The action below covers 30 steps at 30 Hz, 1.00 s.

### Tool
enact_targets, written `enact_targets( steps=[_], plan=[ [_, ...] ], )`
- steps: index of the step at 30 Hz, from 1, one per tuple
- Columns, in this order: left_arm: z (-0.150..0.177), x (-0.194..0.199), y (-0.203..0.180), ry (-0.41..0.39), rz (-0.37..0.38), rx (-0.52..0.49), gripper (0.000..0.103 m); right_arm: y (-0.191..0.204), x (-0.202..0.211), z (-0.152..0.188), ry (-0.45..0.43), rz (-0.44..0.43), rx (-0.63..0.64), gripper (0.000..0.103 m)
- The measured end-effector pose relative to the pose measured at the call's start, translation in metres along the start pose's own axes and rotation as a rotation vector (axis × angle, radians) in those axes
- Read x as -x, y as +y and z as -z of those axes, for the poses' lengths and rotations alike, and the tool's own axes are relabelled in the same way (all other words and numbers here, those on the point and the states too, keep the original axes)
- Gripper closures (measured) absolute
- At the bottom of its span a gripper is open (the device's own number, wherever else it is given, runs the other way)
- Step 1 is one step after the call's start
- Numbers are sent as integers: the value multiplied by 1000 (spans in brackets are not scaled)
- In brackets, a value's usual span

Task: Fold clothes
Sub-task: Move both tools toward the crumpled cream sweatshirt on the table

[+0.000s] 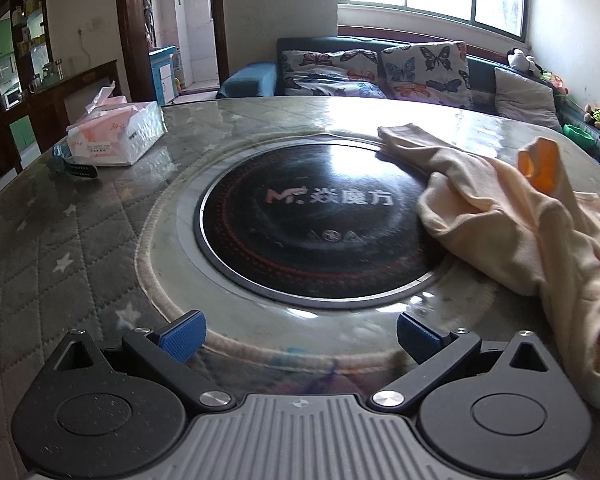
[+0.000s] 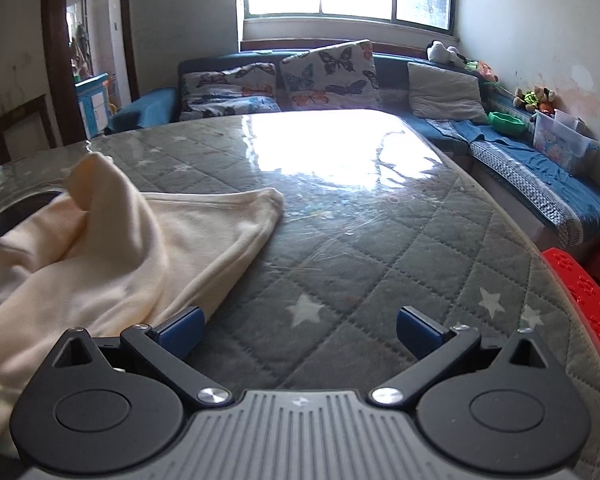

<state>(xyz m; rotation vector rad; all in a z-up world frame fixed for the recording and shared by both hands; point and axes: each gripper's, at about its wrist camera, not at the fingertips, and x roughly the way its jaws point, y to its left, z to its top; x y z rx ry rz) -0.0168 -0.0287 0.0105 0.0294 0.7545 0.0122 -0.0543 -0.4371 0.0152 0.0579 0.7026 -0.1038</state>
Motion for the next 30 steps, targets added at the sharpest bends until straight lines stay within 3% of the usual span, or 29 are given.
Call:
enact_targets(
  steps=[30],
  plan=[
    [23,62,-55,-48,96,-48,0,42,74,38,-21,-144,78,0]
  ],
)
